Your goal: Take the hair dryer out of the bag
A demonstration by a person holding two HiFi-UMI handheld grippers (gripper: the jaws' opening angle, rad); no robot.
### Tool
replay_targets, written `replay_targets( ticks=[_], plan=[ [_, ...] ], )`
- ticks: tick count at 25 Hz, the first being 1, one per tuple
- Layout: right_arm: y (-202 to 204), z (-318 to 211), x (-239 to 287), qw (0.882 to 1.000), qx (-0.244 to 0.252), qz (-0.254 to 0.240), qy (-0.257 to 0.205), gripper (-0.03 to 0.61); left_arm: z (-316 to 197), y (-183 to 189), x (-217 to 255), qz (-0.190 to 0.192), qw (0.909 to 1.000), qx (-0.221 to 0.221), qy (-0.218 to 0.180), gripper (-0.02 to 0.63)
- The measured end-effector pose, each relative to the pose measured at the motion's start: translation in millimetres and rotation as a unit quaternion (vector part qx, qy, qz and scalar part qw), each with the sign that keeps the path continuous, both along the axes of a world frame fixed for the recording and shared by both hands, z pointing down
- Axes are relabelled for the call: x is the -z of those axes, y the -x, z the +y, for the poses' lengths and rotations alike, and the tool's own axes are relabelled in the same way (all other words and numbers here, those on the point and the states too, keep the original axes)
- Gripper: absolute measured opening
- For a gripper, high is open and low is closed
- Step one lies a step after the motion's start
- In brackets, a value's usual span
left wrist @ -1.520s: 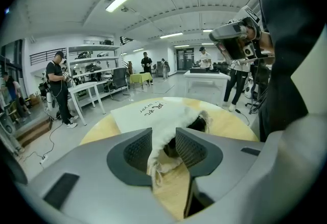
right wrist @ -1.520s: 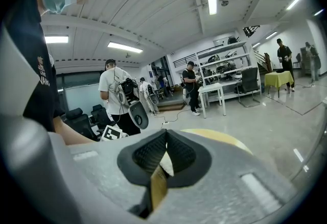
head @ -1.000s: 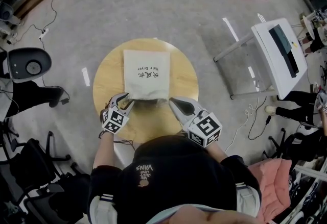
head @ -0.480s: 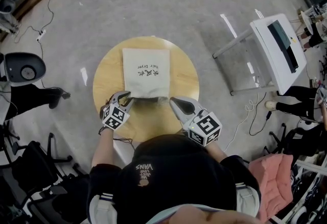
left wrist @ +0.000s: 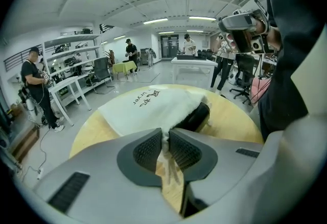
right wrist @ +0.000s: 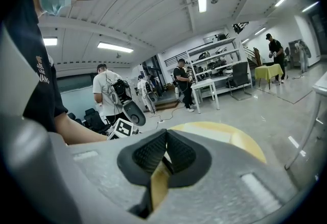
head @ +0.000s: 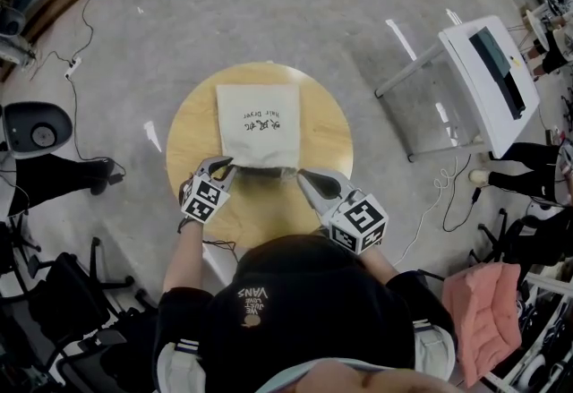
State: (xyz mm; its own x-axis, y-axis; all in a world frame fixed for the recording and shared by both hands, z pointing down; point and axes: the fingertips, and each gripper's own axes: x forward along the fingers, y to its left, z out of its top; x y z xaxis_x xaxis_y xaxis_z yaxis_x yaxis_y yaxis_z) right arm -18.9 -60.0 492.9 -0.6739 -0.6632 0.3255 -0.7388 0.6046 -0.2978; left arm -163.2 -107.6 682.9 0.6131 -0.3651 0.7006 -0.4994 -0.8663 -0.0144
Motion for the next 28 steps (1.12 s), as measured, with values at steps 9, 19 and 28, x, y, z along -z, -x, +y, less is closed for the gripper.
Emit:
replay_targets(
  ticks=[9,19,28],
  plan=[
    [3.5,-0.4,-7.1,1.000,-0.002,-0.002,0.003,-0.002,-9.6,-3.7,13.1,0.021,0.9989,0.013,0.040,0.041],
    [13.1,-0.8,-31.4,1.000,0.000,0.015,-0.001,-0.002,-27.9,-2.3,16.4,0.071,0.9903,0.070,0.097,0.038],
    [24.7,3.5,-41.9,1.000,0.010,0.026,-0.010,-0.002,-30.8,-2.4,14.5,0.070,0.9880,0.073,0.116,0.038]
  ],
)
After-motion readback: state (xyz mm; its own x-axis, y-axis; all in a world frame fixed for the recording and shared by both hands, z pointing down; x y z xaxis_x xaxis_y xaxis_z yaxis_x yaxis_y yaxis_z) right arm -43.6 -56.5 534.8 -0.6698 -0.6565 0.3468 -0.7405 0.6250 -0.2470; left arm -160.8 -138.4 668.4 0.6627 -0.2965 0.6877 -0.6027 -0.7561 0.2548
